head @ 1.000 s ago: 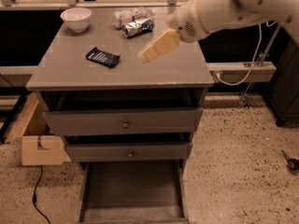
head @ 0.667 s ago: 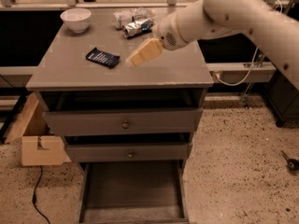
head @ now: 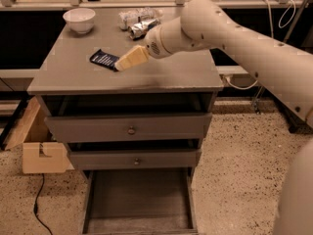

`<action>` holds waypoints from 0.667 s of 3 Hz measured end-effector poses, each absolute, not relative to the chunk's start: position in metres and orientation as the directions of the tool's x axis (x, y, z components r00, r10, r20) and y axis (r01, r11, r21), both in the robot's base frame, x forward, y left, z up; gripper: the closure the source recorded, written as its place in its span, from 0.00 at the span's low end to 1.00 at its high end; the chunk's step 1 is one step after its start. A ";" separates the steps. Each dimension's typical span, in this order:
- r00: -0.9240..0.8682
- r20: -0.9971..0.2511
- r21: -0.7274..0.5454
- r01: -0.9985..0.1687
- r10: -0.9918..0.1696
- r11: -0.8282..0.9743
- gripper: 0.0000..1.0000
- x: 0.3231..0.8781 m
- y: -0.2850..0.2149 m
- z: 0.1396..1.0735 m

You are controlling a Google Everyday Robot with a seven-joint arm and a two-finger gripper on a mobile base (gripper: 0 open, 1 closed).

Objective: Place rxbar blueberry into bottom drawer

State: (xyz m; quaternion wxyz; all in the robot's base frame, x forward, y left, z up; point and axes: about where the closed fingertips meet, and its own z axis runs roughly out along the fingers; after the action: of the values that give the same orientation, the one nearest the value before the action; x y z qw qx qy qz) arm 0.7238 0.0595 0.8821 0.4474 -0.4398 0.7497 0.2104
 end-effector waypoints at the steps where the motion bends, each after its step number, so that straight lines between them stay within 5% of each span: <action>1: -0.230 -0.864 -0.062 -0.833 -0.447 0.549 0.00 0.740 0.078 0.870; 2: -0.235 -0.869 -0.043 -0.841 -0.435 0.539 0.00 0.747 0.102 0.860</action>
Offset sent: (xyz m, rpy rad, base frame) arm 0.0322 0.0663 -0.0306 0.0601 0.0272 -0.0066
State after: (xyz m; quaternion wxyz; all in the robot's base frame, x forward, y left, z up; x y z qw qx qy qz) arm 0.7466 0.1018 0.8600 0.4507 -0.4237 0.7527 0.2255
